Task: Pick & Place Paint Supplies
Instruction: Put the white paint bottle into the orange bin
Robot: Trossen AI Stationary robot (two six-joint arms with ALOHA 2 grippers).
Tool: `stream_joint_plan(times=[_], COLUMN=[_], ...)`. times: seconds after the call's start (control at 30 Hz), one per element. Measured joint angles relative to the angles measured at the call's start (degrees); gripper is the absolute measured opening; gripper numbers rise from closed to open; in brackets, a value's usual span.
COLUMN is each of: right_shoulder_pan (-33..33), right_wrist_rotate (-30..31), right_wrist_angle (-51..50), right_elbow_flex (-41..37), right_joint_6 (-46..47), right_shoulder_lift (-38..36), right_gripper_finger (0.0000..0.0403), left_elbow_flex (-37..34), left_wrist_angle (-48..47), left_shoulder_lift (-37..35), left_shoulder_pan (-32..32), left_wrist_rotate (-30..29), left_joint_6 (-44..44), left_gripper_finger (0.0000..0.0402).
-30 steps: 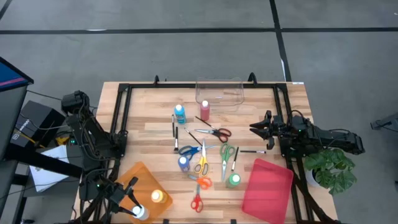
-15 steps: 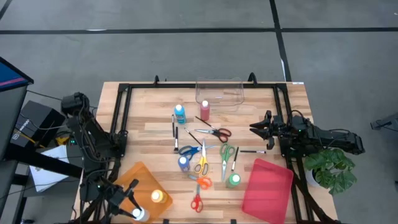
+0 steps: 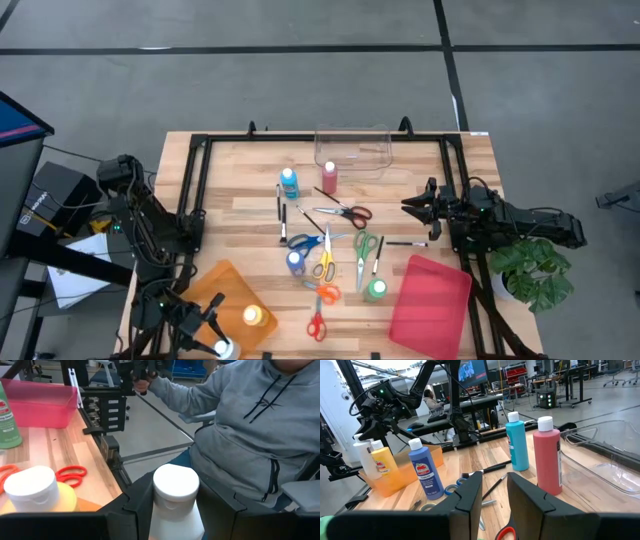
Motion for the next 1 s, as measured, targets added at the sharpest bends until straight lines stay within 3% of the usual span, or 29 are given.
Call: stream_joint_plan(times=[1.0], right_shoulder_pan=[0.0], right_wrist_rotate=[0.0], right_wrist_angle=[0.0], right_elbow_flex=[0.0], right_joint_6=[-0.1], right_shoulder_lift=[0.0], right_gripper_finger=[0.0089], left_elbow_flex=[-2.4], left_wrist_angle=[3.4], left_shoulder_lift=[0.1], left_shoulder_pan=[0.3], left_wrist_rotate=[-0.1], left_joint_6=[-3.1], left_gripper_finger=[0.0126])
